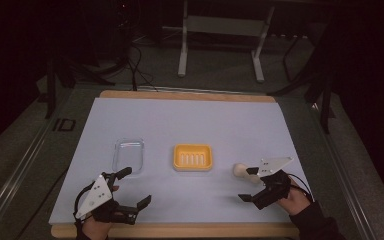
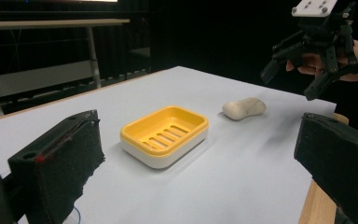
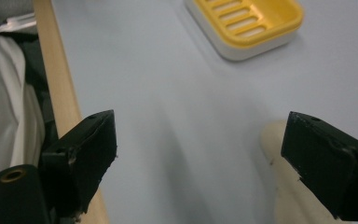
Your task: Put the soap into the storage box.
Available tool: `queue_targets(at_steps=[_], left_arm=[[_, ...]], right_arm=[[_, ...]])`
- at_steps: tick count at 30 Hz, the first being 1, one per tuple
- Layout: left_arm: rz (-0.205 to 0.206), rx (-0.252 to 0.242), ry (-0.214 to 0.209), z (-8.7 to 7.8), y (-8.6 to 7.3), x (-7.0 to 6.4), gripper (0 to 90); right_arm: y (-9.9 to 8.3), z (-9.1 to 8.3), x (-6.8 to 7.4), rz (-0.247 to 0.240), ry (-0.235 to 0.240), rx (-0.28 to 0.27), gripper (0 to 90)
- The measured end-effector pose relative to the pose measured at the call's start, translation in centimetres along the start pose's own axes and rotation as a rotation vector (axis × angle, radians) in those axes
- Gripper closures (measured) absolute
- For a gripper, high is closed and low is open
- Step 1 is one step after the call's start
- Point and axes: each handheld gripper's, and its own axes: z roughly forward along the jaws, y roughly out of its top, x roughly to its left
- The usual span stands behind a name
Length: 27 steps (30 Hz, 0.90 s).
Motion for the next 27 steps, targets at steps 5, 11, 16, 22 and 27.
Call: queue_targets(at_steps=[5,11,16,22,27], left_arm=[[-0.002,0.003,-0.002,0.0,0.0,0.0,1.1],[-0.003,0.008,-0.005,0.1,0.0,0.0,1.1],[-0.003,0.01,-0.006,0.1,-0.1,0.0,1.1],[-0.01,0.003,0.0,0.0,-0.1,0.1,1.1],[-0.008,0.007,0.0,0.0,-0.1,0.1,1.1]], right_arm=[[0.3,0.3,0.1,-0.018,0.02,0.08,10.2],[0.7,0.9,0.2,-0.051,0.039,0.219,10.2],[1.4,1.0,0.2,-0.047,0.049,0.312,10.2],[1.8,1.3,0.0,-0.037,0.055,0.414,10.6],[2.0,1.6,0.0,-0.03,0.066,0.478,10.5]])
